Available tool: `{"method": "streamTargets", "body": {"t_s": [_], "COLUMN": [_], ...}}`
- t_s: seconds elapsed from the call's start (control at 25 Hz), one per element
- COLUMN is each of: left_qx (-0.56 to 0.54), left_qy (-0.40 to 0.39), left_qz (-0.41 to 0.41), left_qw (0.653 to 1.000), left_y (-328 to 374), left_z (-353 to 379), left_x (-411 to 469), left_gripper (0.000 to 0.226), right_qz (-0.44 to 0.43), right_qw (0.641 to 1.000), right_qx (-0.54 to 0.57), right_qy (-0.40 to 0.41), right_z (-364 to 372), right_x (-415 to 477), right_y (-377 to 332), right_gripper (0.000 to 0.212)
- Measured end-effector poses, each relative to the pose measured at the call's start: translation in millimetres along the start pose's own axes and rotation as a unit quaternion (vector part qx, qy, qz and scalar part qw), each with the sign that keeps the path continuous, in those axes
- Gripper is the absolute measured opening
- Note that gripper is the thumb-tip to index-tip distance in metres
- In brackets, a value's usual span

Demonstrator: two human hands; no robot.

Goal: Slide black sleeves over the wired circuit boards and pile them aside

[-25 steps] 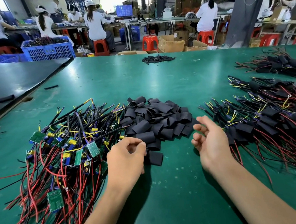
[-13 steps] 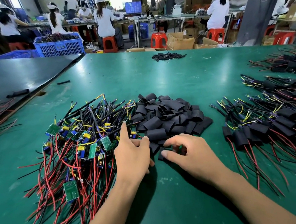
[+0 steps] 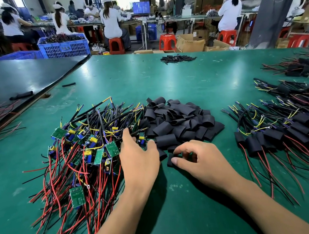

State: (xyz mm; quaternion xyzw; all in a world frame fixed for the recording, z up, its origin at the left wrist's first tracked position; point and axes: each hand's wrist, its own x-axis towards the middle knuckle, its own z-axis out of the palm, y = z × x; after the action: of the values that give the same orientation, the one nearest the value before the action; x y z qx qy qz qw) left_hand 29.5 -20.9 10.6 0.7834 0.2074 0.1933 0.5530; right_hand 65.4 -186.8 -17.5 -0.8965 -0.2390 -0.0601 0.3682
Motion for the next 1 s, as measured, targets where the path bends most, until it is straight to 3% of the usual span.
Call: {"method": "streamTargets", "body": {"t_s": [0.24, 0.36, 0.44, 0.52, 0.64, 0.76, 0.84, 1.0], "left_qx": [-0.175, -0.211, -0.223, -0.226, -0.221, -0.186, -0.146, -0.016], "left_qy": [-0.017, -0.063, -0.112, -0.155, -0.177, -0.183, -0.183, -0.157], "left_qz": [-0.042, 0.002, 0.046, 0.084, 0.131, 0.184, 0.230, 0.303], "left_qw": [0.983, 0.975, 0.967, 0.958, 0.950, 0.948, 0.945, 0.940], "left_y": [-1, 3, 6, 9, 10, 7, 6, -1], "left_z": [0, 2, 9, 14, 16, 15, 14, 15], "left_x": [-2, -6, -14, -20, -24, -29, -31, -26], "left_gripper": [0.080, 0.068, 0.058, 0.049, 0.033, 0.027, 0.034, 0.038], "right_qz": [0.007, 0.011, 0.018, 0.040, 0.058, 0.105, 0.125, 0.093], "right_qw": [1.000, 0.999, 1.000, 0.994, 0.909, 0.828, 0.842, 0.891], "right_qx": [-0.009, -0.024, -0.017, 0.101, 0.407, 0.550, 0.525, 0.437], "right_qy": [-0.006, -0.020, -0.016, -0.013, -0.060, -0.026, -0.006, 0.075], "right_z": [-1, -2, -2, -4, -10, -17, -15, -15], "right_x": [-1, 0, 1, 1, 5, 10, 9, 8], "right_y": [-2, -6, -7, -8, -10, -18, -20, -22], "right_gripper": [0.027, 0.036, 0.031, 0.032, 0.053, 0.033, 0.022, 0.017]}}
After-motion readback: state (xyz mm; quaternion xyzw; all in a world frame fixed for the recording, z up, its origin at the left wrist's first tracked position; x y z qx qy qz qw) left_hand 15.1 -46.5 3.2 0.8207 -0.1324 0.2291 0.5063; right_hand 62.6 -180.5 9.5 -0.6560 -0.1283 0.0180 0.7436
